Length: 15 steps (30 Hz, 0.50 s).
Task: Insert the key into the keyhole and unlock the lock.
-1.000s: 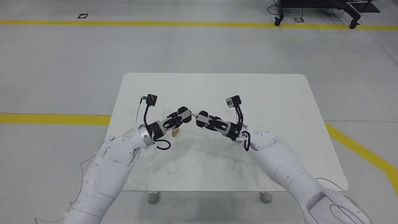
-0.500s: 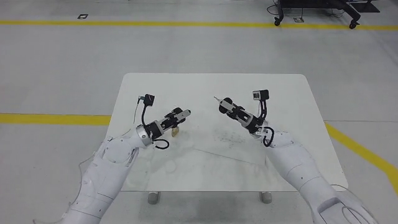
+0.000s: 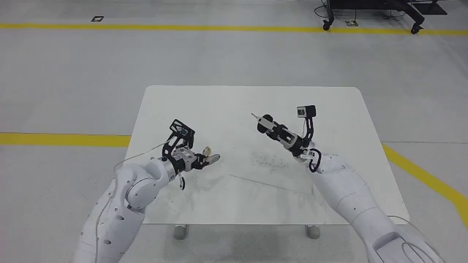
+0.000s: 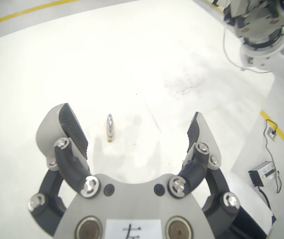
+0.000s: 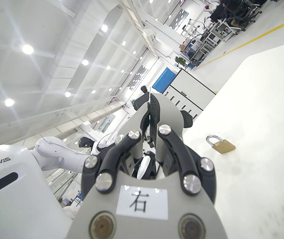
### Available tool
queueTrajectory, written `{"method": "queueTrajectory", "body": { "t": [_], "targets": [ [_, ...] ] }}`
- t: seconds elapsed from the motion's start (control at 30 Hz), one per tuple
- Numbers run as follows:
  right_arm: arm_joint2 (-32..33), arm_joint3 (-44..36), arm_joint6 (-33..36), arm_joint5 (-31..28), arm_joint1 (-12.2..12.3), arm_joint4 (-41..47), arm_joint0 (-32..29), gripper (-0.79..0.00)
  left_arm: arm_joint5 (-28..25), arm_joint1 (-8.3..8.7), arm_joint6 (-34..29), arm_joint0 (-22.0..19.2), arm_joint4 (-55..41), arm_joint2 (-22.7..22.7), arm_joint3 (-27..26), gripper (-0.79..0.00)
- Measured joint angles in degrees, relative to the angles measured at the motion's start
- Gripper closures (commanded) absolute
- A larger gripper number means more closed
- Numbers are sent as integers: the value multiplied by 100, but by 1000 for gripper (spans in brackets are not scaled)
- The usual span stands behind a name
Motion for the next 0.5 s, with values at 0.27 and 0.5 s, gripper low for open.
{"method": "queueTrajectory", "body": {
  "t": [0.27, 0.5],
  "targets": [
    [0, 0, 0, 0, 0, 0, 0, 0, 179, -41, -285, -298, 292, 329, 452, -717],
    [0, 0, 0, 0, 0, 0, 0, 0, 244, -71, -555, -561, 297, 520, 720, -391]
  ]
}}
